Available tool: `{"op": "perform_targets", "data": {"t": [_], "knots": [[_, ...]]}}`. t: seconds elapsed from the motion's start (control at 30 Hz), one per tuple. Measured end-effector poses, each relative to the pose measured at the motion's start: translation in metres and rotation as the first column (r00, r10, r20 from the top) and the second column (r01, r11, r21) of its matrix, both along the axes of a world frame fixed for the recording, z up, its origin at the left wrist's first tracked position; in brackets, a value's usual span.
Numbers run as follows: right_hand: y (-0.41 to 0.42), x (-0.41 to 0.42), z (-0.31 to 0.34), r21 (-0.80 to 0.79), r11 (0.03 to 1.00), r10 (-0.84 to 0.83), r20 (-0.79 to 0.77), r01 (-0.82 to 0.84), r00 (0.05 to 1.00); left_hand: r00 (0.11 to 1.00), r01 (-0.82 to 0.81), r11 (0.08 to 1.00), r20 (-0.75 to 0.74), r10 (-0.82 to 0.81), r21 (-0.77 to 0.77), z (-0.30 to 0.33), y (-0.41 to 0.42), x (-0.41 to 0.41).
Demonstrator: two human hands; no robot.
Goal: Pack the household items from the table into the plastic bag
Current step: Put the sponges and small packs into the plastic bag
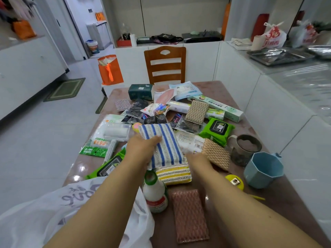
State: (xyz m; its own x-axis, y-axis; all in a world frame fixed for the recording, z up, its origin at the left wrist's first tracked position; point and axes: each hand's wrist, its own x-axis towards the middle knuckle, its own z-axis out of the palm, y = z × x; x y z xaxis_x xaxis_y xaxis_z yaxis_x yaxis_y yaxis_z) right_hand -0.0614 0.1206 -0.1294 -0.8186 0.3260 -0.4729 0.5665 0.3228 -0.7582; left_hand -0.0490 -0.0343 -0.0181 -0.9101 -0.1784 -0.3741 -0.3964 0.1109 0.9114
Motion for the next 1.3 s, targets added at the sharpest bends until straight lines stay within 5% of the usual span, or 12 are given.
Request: {"op": "perform_targets", "data": {"t": [0.1,0.23,0.37,0.5,0.63,0.7,0.8,0.9,1.13,1.2,1.23,1.3], "knots": [[-0.007,0.008,-0.029,0.274,0.952,0.071,0.221,-0.132,0.973,1.000,-0.031,0.999,0.000,0.031,0.025,-0.008,-0.012,-0.010],[-0.009,-0.003,-0.023,0.157,0.987,0.016,0.162,-0.042,0.987,0.996,-0.088,0.996,0.004,0.088,-0.002,-0.011,-0.029,-0.022],[0.026,-0.004,0.032,-0.067,0.990,-0.137,-0.255,0.124,0.957,0.992,-0.125,0.986,-0.037,0.121,-0.113,-0.009,-0.042,-0.035],[0.023,-0.007,0.084,-0.404,0.909,-0.097,-0.449,-0.105,0.888,0.999,0.012,1.000,0.049,-0.012,0.002,-0.013,-0.023,-0.041],[0.011,-0.024,0.070,-0.180,0.983,-0.049,-0.450,-0.036,0.892,0.946,0.264,0.947,0.141,-0.291,0.183,-0.017,-0.001,-0.036],[0.036,-0.031,0.049,0.156,0.985,-0.001,-0.412,0.071,0.911,0.944,0.286,0.949,0.133,-0.303,0.132,-0.024,-0.002,-0.040],[0.066,-0.031,0.022,0.719,0.662,0.255,0.049,-0.211,0.966,0.963,0.209,0.968,0.144,-0.229,0.138,-0.035,-0.006,-0.049],[0.072,-0.036,0.005,0.734,0.546,0.281,0.293,-0.403,0.914,0.962,0.207,0.971,0.158,-0.224,0.118,-0.044,-0.008,-0.053],[0.073,-0.028,0.038,0.820,0.490,0.238,0.200,-0.296,0.950,0.977,0.181,0.980,0.101,-0.189,0.082,-0.054,-0.011,-0.060],[0.070,-0.022,0.063,0.564,0.821,0.152,-0.064,-0.090,0.986,0.985,0.154,0.984,0.066,-0.161,0.091,-0.053,-0.011,-0.060],[0.061,-0.020,0.071,0.194,0.981,0.050,-0.162,-0.018,0.985,0.986,0.149,0.983,0.061,-0.157,0.111,-0.051,-0.010,-0.060],[0.028,-0.019,0.073,-0.308,0.951,-0.033,-0.156,-0.017,0.987,0.976,0.185,0.962,0.079,-0.205,0.201,-0.047,-0.006,-0.057]]}}
